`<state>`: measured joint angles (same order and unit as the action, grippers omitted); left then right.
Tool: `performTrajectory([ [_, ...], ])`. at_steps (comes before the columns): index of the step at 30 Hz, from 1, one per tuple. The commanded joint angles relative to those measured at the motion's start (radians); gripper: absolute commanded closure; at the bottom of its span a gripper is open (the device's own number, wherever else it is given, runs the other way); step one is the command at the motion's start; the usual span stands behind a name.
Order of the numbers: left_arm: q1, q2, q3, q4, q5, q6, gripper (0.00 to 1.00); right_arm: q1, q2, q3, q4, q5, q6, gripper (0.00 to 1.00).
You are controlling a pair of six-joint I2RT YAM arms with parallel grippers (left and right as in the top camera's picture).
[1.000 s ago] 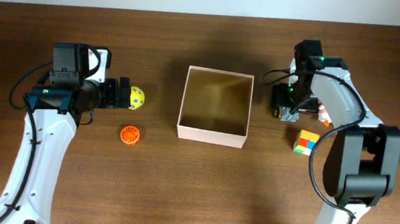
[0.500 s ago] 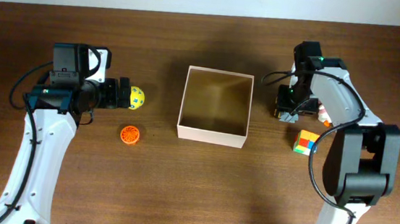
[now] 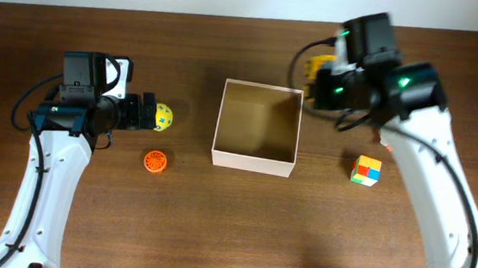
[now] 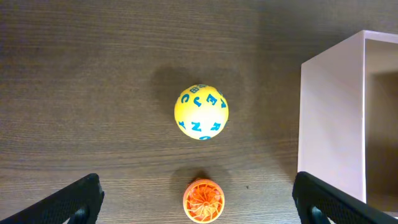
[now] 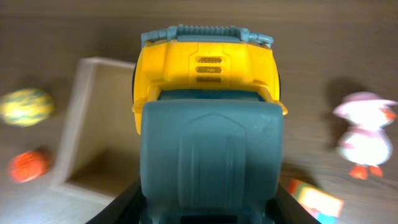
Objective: Pack container
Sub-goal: 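Carry the truck with the right gripper and release it in the box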
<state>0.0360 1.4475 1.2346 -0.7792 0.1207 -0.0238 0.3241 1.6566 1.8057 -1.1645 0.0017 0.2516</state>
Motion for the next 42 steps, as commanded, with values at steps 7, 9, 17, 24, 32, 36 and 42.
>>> performTrajectory([
  [7, 0.004, 0.004, 0.016, -0.001, 0.011, -0.006, 0.01, 0.163, 0.15, -0.069, 0.068, 0.067, 0.261, 0.57],
  [9, 0.004, 0.004, 0.016, -0.002, 0.011, -0.006, 0.01, 0.168, 0.204, -0.084, 0.101, 0.062, 0.264, 0.57],
  [17, 0.004, 0.004, 0.016, -0.001, 0.011, -0.006, 0.01, 0.167, 0.384, -0.087, 0.153, 0.061, 0.262, 0.57],
  [24, 0.004, 0.004, 0.016, -0.001, 0.011, -0.006, 0.01, 0.138, 0.43, -0.087, 0.159, 0.134, 0.262, 0.49],
  [32, 0.004, 0.004, 0.016, -0.001, 0.011, -0.006, 0.01, 0.122, 0.398, -0.061, 0.133, 0.138, 0.25, 0.28],
  [36, 0.004, 0.004, 0.016, -0.001, 0.011, -0.006, 0.01, 0.122, 0.339, -0.001, 0.09, 0.138, 0.207, 0.29],
  [42, 0.004, 0.004, 0.016, -0.002, 0.011, -0.006, 0.01, 0.117, 0.195, 0.145, -0.01, 0.146, 0.125, 0.29],
])
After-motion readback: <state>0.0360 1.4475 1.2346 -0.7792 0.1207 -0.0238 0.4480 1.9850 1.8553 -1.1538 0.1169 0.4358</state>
